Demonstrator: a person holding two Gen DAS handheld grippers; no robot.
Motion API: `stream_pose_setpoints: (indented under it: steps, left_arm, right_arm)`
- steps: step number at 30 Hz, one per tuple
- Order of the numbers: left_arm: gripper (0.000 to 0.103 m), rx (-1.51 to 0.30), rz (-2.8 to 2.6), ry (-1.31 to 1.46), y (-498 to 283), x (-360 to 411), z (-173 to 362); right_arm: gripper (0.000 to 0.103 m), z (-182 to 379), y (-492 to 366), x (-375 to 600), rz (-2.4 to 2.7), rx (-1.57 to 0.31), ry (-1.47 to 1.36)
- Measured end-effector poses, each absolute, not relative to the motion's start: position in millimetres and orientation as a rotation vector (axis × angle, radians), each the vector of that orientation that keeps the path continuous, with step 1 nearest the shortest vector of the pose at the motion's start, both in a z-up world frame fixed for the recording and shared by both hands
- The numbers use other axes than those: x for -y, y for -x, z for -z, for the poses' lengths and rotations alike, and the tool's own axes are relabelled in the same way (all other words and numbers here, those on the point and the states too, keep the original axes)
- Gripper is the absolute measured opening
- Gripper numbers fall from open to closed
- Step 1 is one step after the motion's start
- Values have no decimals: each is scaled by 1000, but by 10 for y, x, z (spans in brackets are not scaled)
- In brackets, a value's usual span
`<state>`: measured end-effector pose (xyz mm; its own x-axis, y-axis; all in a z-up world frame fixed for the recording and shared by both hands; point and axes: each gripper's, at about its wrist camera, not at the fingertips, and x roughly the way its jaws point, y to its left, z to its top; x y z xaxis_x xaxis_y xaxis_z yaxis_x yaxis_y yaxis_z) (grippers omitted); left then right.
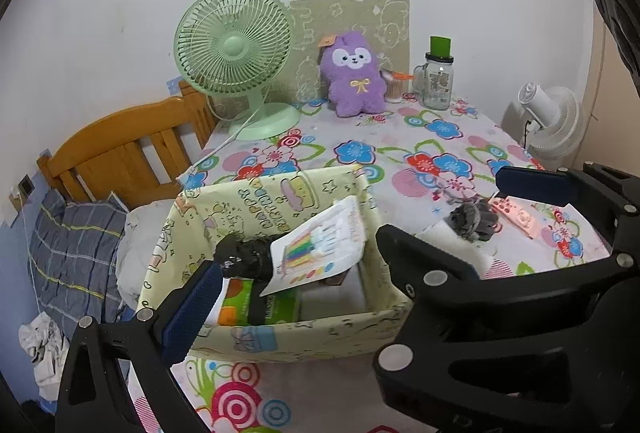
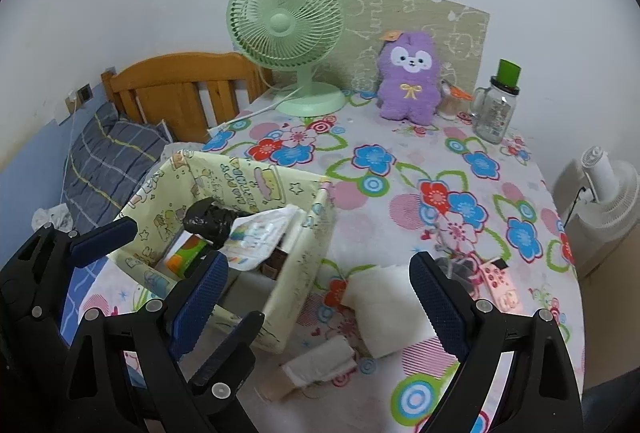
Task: Organize soft objects
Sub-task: 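Withdraw both grippers from the box back over the table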
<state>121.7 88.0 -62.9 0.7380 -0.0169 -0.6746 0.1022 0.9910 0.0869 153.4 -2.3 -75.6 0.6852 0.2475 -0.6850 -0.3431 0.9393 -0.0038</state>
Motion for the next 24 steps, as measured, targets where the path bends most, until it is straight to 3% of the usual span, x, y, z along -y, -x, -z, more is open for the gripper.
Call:
stream_pose_setpoints:
  steps: [24]
  left_arm:
    - [103, -697, 94, -131, -984, -247, 567]
  right_arm:
    - [96, 649, -1220, 704, -289, -684, 112]
